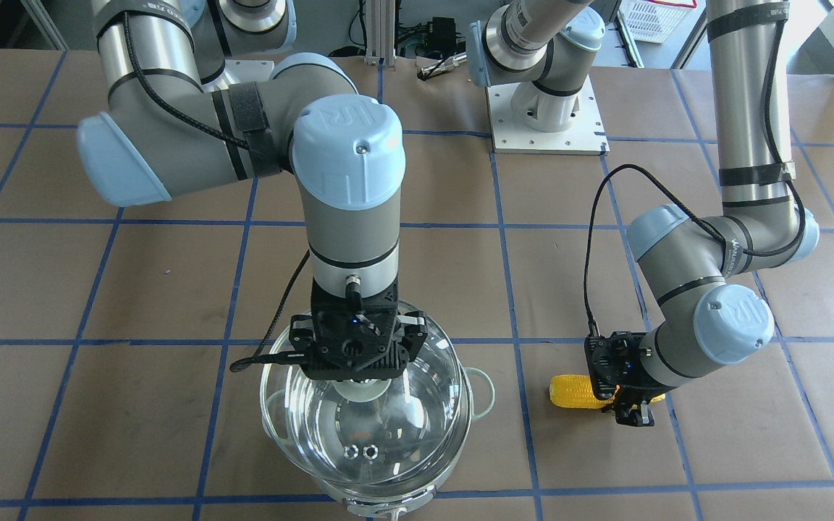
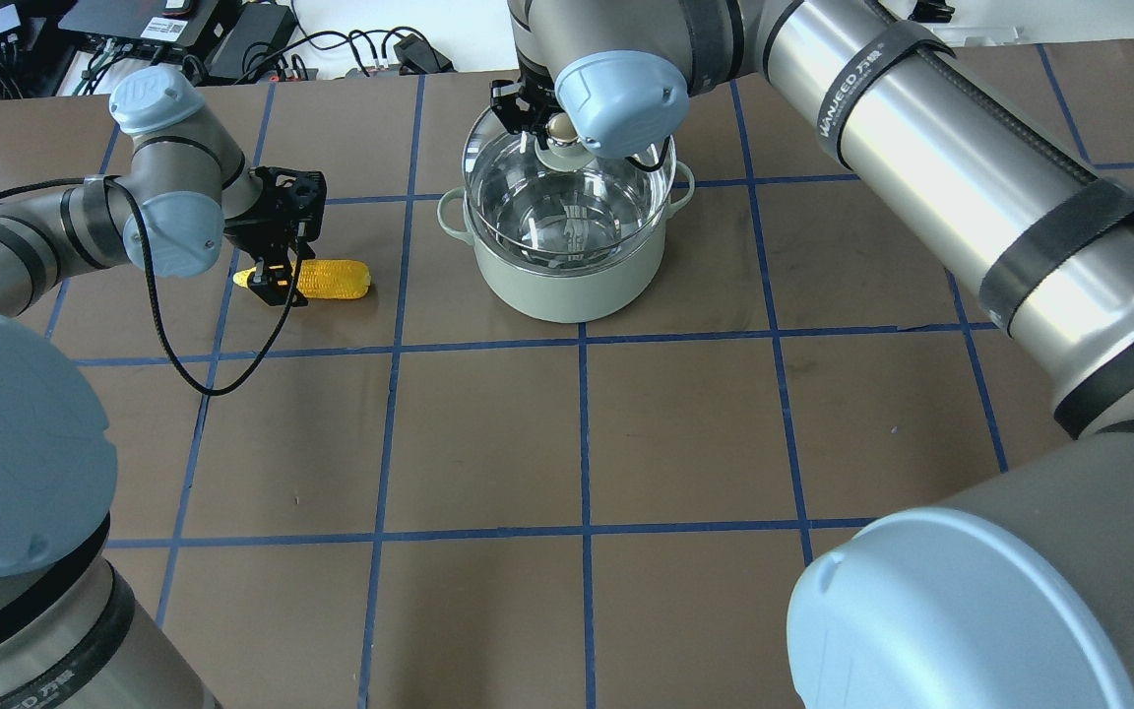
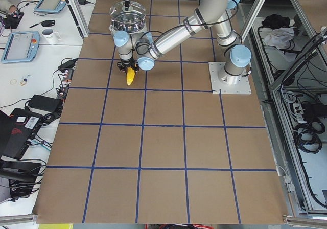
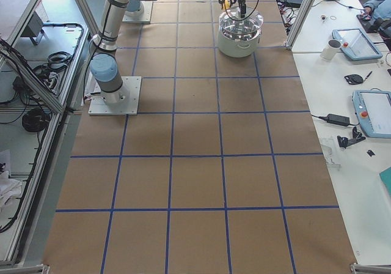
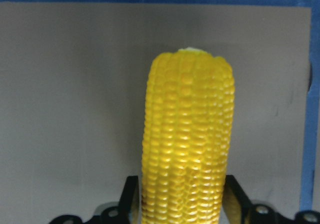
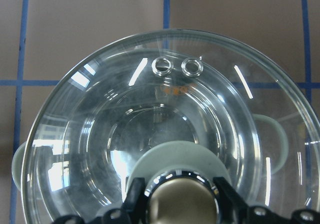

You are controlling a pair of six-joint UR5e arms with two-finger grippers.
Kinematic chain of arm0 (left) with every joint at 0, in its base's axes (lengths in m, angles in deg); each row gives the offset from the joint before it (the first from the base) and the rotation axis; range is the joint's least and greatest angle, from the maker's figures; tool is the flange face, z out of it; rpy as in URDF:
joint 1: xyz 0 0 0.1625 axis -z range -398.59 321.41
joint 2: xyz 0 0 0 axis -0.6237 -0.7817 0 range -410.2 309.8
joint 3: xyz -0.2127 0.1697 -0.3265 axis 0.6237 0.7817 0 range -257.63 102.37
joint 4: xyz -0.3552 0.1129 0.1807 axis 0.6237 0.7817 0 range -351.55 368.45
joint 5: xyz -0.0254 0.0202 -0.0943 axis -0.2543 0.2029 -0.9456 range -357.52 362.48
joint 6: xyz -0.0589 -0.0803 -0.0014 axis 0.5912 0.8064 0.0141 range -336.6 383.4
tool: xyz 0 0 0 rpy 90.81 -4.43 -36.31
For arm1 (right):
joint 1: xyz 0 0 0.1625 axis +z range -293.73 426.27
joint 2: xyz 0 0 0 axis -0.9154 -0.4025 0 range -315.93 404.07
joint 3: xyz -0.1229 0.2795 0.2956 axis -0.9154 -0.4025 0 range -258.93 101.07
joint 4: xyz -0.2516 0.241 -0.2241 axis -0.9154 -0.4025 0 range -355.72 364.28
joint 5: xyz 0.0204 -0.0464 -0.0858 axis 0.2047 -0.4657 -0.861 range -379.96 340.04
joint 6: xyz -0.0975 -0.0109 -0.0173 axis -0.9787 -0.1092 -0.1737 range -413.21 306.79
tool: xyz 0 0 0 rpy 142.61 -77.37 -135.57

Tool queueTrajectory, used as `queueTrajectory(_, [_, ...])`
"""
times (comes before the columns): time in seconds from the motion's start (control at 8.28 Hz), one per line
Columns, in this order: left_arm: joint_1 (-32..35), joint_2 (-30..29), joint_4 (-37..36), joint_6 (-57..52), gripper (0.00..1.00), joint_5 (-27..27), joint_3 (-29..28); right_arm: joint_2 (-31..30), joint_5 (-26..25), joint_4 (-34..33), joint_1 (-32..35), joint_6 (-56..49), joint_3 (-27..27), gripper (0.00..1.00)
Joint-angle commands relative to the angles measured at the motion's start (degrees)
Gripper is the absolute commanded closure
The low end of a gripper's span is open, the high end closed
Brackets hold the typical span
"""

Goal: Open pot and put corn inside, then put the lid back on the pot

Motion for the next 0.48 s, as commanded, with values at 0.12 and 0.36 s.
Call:
queueTrajectory(0.12, [2.70, 5.25, 0.17, 2.86, 1.00, 3.03, -0.19, -11.33, 1.73, 4.27, -7.32, -3.65, 10.77, 0.70])
queueTrajectory(0.36, [5.08, 10.18, 0.00, 3.04, 1.00, 2.87, -0.36, -16.61, 1.91, 8.64, -10.50, -5.67, 14.22, 0.71])
